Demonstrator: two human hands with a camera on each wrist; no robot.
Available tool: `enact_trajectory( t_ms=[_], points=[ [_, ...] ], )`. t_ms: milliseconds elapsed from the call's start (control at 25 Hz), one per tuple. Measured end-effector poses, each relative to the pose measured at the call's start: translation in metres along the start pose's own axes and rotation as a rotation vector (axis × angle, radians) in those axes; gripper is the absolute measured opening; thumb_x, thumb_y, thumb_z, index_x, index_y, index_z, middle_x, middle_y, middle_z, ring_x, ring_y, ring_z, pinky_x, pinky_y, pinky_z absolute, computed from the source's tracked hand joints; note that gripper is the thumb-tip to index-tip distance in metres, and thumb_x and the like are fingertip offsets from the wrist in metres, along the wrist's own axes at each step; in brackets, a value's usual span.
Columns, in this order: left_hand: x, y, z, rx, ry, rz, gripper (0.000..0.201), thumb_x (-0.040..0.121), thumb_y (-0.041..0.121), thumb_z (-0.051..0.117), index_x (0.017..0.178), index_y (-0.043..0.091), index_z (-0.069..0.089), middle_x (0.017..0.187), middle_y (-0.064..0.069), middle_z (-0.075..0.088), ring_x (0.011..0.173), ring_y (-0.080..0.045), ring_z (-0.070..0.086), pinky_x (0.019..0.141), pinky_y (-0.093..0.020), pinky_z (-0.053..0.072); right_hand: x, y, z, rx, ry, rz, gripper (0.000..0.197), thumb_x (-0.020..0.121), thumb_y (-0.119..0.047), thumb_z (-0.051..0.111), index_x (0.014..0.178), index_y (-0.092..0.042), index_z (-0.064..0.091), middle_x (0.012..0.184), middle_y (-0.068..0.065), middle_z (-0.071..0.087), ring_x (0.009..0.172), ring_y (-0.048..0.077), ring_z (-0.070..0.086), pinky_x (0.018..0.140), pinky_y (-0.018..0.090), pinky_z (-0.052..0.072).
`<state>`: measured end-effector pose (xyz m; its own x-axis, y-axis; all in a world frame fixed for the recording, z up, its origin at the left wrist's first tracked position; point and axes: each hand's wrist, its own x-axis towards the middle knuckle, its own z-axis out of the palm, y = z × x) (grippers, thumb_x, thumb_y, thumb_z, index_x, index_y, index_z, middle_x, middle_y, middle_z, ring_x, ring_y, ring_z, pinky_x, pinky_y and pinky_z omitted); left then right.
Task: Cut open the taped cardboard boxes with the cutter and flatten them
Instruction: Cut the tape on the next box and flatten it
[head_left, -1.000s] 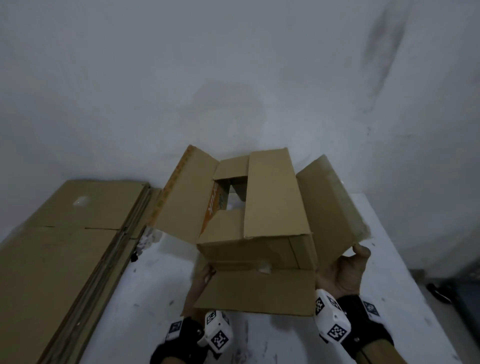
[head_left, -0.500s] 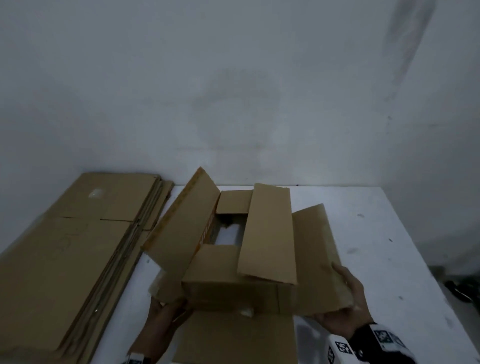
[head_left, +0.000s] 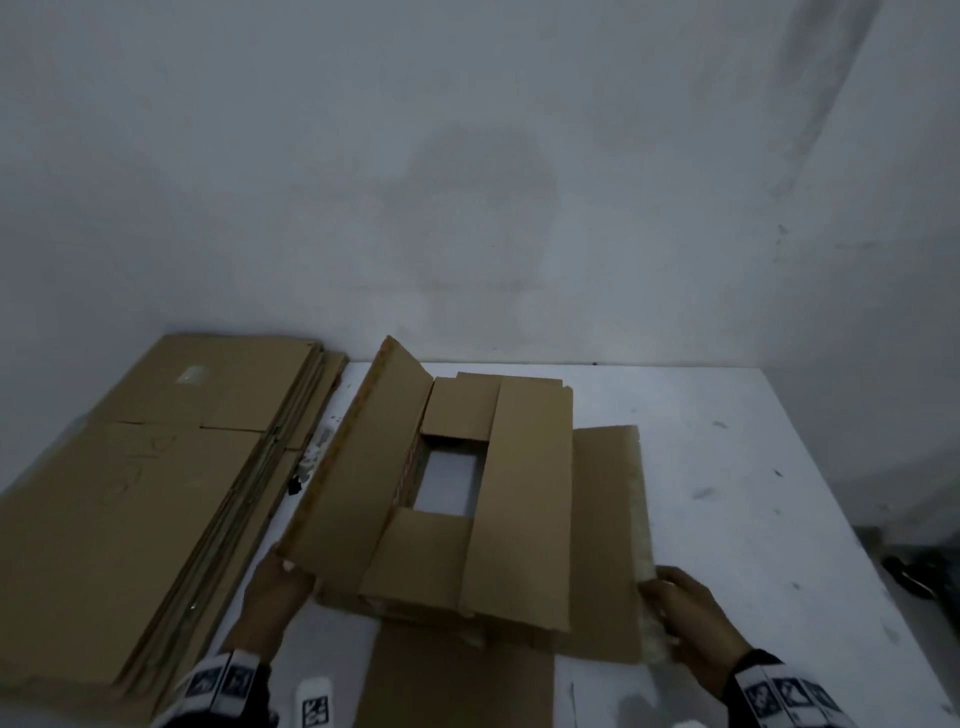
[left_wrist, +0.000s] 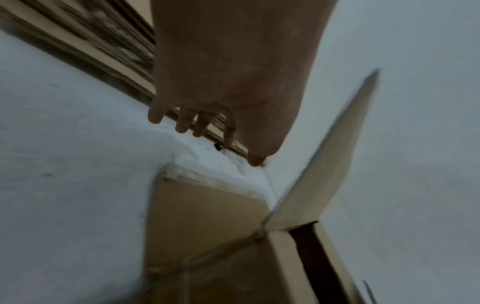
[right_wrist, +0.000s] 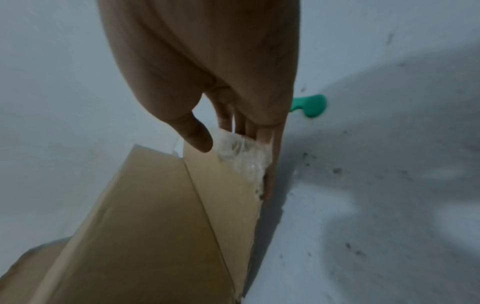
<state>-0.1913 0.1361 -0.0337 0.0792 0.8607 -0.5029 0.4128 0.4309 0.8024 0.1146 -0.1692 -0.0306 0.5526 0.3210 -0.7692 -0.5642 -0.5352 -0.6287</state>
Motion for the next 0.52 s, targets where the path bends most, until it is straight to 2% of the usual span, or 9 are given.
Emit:
enact_trajectory(
  t_ms=[40,80,160,240,320,400,440,480,520],
  points=[
    [-0.008,0.014,0.009,-0.11,0.0,0.045,0.041,0.101,0.005,0.053,0.141,-0.001,0.048,0.141,-0.026,0.051,0.128,-0.044,0.049,0.095,-0.037,0.05,0.004,-0.001,0.002,-0.057,0.044,-0.02,0.024,0.098,-0.022,0.058,0.121,-0.013,0.059,0.121,0.01,0.06,0.096,0.03,0.058,0.074,0.039,0.047],
    [-0.015,0.029,0.014,-0.15,-0.005,0.154,0.038,0.104,0.015,0.052,0.14,0.003,0.05,0.14,-0.021,0.053,0.127,-0.04,0.051,0.094,-0.035,0.051,0.009,-0.002,0.004,-0.101,0.09,-0.049,0.037,0.096,-0.023,0.062,0.13,-0.013,0.053,0.128,0.011,0.057,0.104,0.031,0.056,0.08,0.041,0.049],
    [-0.028,0.068,0.023,-0.28,-0.026,0.216,0.042,0.104,0.047,0.043,0.132,0.021,0.059,0.134,-0.004,0.058,0.123,-0.027,0.055,0.104,-0.045,0.046,0.015,-0.006,0.01,-0.196,0.167,-0.136,0.061,0.093,-0.025,0.067,0.146,-0.012,0.04,0.142,0.017,0.047,0.119,0.035,0.051,0.095,0.043,0.048],
    [-0.038,0.097,0.025,-0.316,-0.005,0.242,0.037,0.1,0.053,0.046,0.117,0.026,0.065,0.127,0.0,0.065,0.113,-0.021,0.061,0.104,-0.052,0.046,0.014,-0.017,0.018,-0.328,0.239,-0.238,0.07,0.089,-0.029,0.069,0.149,-0.014,0.036,0.145,0.022,0.041,0.125,0.039,0.048,0.101,0.042,0.046],
    [-0.061,0.115,0.028,-0.095,0.146,0.542,0.024,0.096,0.042,0.061,0.11,0.023,0.068,0.112,0.0,0.069,0.1,-0.012,0.063,0.096,-0.041,0.053,0.004,-0.035,0.03,-0.397,0.257,-0.389,0.064,0.089,-0.03,0.068,0.145,-0.017,0.04,0.141,0.021,0.041,0.119,0.035,0.051,0.095,0.035,0.047],
    [-0.095,0.124,0.042,0.139,0.193,1.024,0.015,0.093,0.024,0.067,0.106,0.018,0.068,0.096,0.005,0.067,0.086,0.002,0.06,0.081,-0.014,0.05,-0.007,-0.054,0.05,-0.467,0.175,-0.602,0.055,0.093,-0.029,0.064,0.143,-0.02,0.044,0.14,0.015,0.044,0.114,0.026,0.051,0.088,0.028,0.043],
    [-0.108,0.121,0.054,0.259,0.095,1.207,0.012,0.092,0.021,0.065,0.104,0.018,0.068,0.091,0.007,0.065,0.082,0.003,0.06,0.075,-0.008,0.047,-0.011,-0.062,0.062,-0.533,0.128,-0.71,0.05,0.094,-0.029,0.062,0.141,-0.022,0.047,0.142,0.013,0.043,0.118,0.025,0.049,0.09,0.027,0.042],
    [-0.113,0.115,0.068,0.376,-0.046,1.284,0.012,0.092,0.022,0.063,0.102,0.019,0.068,0.09,0.009,0.065,0.082,0.002,0.061,0.073,-0.009,0.048,-0.014,-0.068,0.075,-0.623,0.083,-0.793,0.047,0.094,-0.03,0.061,0.14,-0.024,0.049,0.143,0.013,0.041,0.125,0.027,0.044,0.096,0.029,0.041],
    [-0.11,0.107,0.082,0.483,-0.202,1.253,0.013,0.09,0.024,0.061,0.101,0.021,0.068,0.093,0.01,0.067,0.085,0.0,0.062,0.078,-0.013,0.05,-0.016,-0.074,0.088,-0.715,0.045,-0.843,0.046,0.095,-0.033,0.06,0.139,-0.027,0.05,0.145,0.014,0.037,0.133,0.031,0.038,0.102,0.034,0.04]
  ],
)
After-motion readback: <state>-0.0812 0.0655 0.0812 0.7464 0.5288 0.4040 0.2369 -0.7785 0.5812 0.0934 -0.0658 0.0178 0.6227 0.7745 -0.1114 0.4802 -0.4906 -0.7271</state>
